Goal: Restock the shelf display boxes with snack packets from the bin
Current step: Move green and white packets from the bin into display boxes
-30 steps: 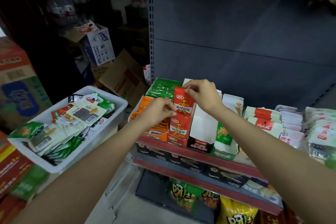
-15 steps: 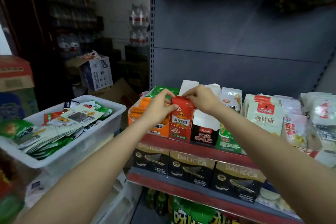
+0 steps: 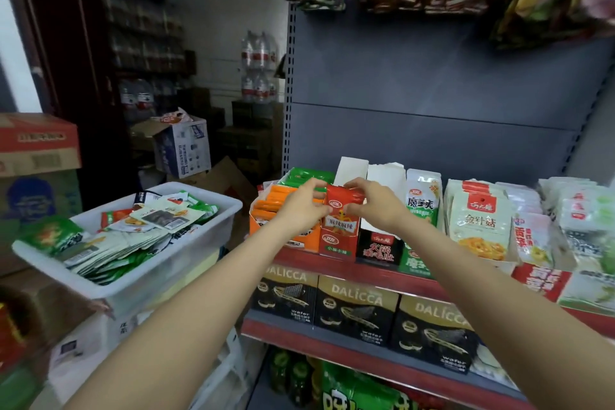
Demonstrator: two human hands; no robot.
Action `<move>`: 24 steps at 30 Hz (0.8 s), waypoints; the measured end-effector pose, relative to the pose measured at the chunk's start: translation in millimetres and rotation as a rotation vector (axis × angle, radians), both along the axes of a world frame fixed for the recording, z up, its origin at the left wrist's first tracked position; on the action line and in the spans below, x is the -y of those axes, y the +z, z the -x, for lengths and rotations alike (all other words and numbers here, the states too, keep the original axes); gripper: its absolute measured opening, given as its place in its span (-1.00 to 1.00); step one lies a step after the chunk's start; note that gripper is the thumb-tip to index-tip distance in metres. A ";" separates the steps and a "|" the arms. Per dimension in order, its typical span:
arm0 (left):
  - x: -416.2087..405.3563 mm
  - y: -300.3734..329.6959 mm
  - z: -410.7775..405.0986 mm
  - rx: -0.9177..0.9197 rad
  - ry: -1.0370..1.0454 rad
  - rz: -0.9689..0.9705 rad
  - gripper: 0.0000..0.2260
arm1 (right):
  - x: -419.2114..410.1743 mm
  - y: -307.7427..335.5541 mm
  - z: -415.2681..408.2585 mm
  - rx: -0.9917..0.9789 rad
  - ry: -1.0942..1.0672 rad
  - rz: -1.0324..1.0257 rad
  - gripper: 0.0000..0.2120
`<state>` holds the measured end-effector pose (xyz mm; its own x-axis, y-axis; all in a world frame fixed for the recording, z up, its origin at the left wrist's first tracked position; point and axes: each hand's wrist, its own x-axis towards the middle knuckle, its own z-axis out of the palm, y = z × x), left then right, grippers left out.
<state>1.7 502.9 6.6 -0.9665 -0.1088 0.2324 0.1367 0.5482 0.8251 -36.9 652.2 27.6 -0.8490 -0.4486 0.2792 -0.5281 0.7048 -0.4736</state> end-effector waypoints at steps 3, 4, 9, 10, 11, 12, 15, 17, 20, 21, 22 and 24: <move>8.6 7.7 -19.5 -0.122 0.110 0.069 -0.67 | 5.9 3.6 -11.2 -0.182 -0.019 0.043 -0.64; 15.7 8.5 -27.9 -0.175 0.155 0.091 -0.71 | 11.4 3.6 -16.2 -0.248 -0.011 0.053 -0.67; 71.3 -0.2 -78.6 -0.344 0.378 0.228 -0.88 | 72.5 -2.2 -49.5 -0.320 0.182 0.054 -0.71; 86.8 -3.4 -88.5 -0.338 0.427 0.258 -0.89 | 90.1 -5.2 -53.1 -0.288 0.224 0.054 -0.70; 103.0 -6.2 -97.9 -0.329 0.470 0.279 -0.89 | 108.7 -8.4 -56.3 -0.254 0.263 0.057 -0.69; 120.5 -9.3 -105.8 -0.314 0.506 0.293 -0.89 | 127.5 -12.6 -58.4 -0.226 0.298 0.060 -0.69; 177.1 -21.7 -120.9 -0.248 0.584 0.335 -0.87 | 182.1 -28.0 -63.8 -0.138 0.373 0.058 -0.67; 215.8 -34.9 -124.0 -0.156 0.604 0.370 -0.85 | 216.9 -39.5 -63.8 -0.052 0.409 0.042 -0.64; 267.2 -60.8 -118.8 0.049 0.592 0.391 -0.74 | 266.2 -62.0 -50.1 0.056 0.446 0.001 -0.61; 281.9 -69.4 -115.4 0.133 0.583 0.404 -0.67 | 281.6 -70.5 -42.7 0.075 0.438 -0.022 -0.58; 295.8 -77.7 -111.6 0.210 0.573 0.413 -0.59 | 296.1 -78.7 -34.4 0.090 0.426 -0.054 -0.56; 320.0 -89.3 -104.7 0.314 0.573 0.435 -0.44 | 322.3 -92.2 -18.7 0.097 0.411 -0.124 -0.53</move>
